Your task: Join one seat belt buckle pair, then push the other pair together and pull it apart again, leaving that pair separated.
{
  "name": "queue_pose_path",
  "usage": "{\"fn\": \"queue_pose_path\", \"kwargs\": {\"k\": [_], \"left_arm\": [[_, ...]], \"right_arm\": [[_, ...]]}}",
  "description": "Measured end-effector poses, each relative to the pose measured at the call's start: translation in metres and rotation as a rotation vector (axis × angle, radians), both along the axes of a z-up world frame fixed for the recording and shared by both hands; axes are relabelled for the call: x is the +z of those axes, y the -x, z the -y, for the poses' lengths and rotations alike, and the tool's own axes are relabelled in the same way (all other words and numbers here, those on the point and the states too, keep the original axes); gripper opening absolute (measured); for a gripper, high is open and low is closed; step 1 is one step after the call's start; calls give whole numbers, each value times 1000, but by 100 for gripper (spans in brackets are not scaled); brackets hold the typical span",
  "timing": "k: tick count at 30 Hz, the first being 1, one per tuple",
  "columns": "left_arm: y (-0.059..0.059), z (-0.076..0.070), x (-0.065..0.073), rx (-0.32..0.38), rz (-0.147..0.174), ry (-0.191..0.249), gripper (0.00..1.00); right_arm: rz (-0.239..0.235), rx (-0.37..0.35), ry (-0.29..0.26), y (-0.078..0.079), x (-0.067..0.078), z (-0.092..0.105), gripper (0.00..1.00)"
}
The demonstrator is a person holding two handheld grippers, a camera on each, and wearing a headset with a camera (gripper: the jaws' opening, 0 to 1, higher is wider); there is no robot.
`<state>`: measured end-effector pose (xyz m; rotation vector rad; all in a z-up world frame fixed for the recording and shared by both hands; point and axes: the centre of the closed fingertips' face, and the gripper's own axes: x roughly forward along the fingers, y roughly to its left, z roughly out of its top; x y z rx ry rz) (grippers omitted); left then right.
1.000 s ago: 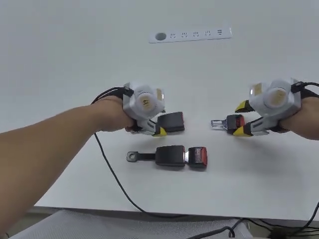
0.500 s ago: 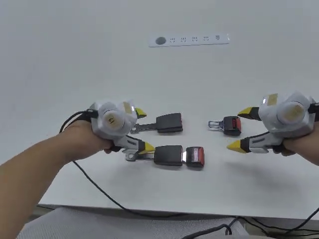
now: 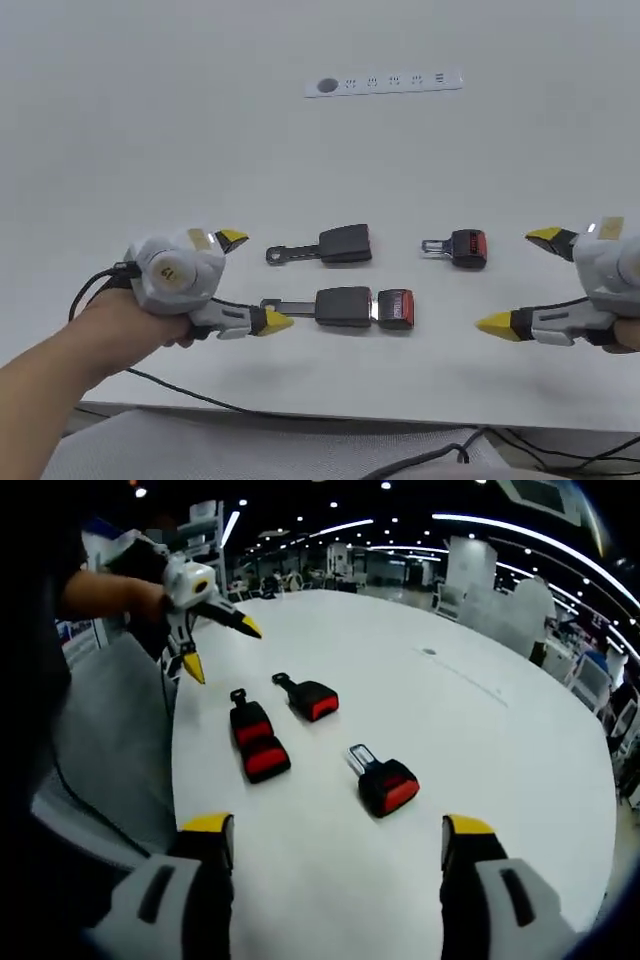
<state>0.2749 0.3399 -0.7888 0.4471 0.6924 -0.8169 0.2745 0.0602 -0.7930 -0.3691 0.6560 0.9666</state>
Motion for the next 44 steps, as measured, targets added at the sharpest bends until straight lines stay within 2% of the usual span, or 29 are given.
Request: {"fn": "queue_pose_path", "kwargs": {"k": [2,4,7,11,16,23,28,35,44], "left_arm": [[5,-9,2,18,12,-1,92],[8,-22,3,62,22,5,98],[13,-35,2,106,12,18,100],[17,-45,1,125,2,21,100],[21,-41,3,122,8,25,100],[26,-35,5,124,18,25,100],[28,-38,1,125,12,22,100],[33,-35,3,126,12,19,100],[32,-35,-1,120,8,13,100]], "right_arm": [[-5,-13,-8,3,2,3,88],[12,-24,-6,3,4,7,91],[22,-48,-24,2,6,7,100],[40,-44,-19,3,9,7,100],[49,-44,-13,8,9,3,100],[34,-41,-21,14,7,-3,100],[30,-28,-18,17,5,-7,100],[23,-25,-18,18,3,-9,100],[12,-28,-26,21,-3,-13,100]]}}
